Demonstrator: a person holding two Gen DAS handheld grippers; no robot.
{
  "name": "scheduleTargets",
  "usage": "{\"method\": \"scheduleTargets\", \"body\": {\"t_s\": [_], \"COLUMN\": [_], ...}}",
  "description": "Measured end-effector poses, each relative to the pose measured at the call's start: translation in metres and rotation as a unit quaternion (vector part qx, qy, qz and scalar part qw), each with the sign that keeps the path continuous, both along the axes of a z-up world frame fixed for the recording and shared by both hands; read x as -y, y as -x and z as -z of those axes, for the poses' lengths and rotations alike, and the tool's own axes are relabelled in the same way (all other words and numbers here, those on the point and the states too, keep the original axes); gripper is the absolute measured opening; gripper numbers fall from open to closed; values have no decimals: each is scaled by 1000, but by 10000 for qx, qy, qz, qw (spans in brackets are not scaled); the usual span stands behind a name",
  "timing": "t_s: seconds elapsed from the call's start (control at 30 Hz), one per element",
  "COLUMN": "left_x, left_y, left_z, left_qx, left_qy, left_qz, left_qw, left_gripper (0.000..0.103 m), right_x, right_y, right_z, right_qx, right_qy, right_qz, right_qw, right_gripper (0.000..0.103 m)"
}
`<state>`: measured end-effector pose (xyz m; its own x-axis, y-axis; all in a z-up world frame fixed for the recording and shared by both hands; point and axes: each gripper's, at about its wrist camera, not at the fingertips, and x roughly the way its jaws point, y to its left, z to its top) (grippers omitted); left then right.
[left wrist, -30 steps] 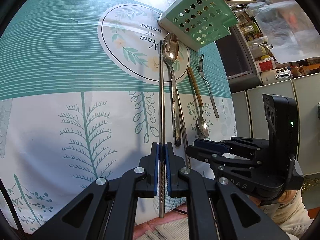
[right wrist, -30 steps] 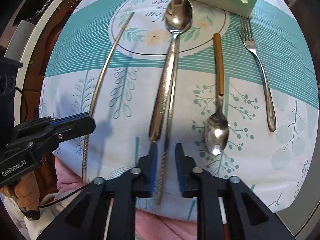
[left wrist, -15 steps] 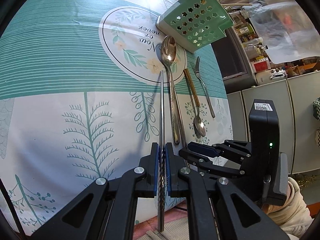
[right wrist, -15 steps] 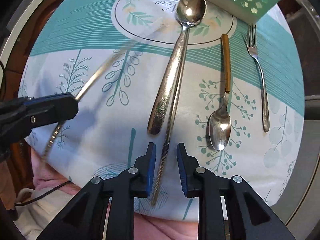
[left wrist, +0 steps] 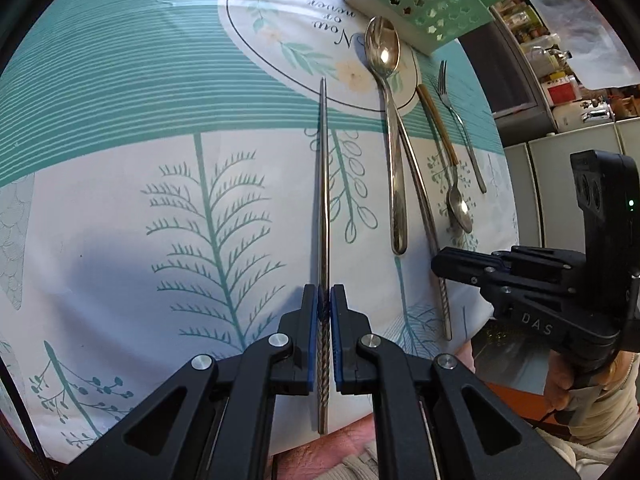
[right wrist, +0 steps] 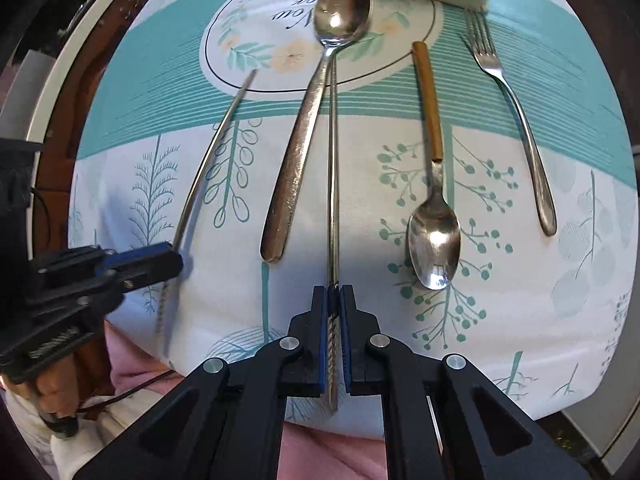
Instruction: Organize utensils
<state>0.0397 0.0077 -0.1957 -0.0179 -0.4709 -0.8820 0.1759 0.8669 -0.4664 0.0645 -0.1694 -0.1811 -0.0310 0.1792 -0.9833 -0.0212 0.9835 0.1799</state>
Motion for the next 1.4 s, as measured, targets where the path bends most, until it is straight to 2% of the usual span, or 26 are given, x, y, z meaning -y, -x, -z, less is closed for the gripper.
{"method": "scheduleTargets", "body": {"t_s": [0.1, 0.17, 0.3, 0.43, 0.53, 0.67, 0.8, 1.03, 1.27, 1.4], "left_x": [3, 6, 5, 2, 2, 7, 13, 23, 18, 16], "left_y": [-1, -2, -3, -2, -1, 0, -1, 2, -3, -5], "left_z": [-1, 0, 2, 1, -4, -16, -20, -29, -39, -37], "left_qx": [-26, -98, -170, -110, -26, 171, 203, 287, 430, 415], "left_qy": [-137, -84, 359, 750, 990, 1109, 1182, 1416, 1639, 1594], "left_qz": [83, 129, 94, 14, 6, 43, 36, 26, -182, -236], "left_qw": [9999, 9998, 9992, 9971, 9951, 9937, 9928, 9895, 9854, 9861], "left_gripper": [4, 4, 4, 4, 4, 4, 4, 4, 4, 4], "right_x": [8, 17, 43, 70, 84, 94, 103, 115, 122, 113], "right_y": [1, 2, 12, 19, 25, 32, 28, 32, 28, 22], "right_z": [-1, 1, -2, -8, -13, -12, -7, -6, -4, -3], "right_qx": [-13, 11, 130, 328, 507, 560, 566, 775, 826, 858], "right_qy": [-273, -553, -1327, -2204, -2535, -2660, -2753, -3147, -3406, -3308], "right_qz": [130, 291, 671, 1025, 1062, 1026, 1042, 1243, 1291, 1220], "right_qw": [9995, 9980, 9888, 9695, 9602, 9569, 9540, 9378, 9276, 9318], "right_gripper": [5, 5, 5, 5, 5, 5, 5, 5, 5, 5]}}
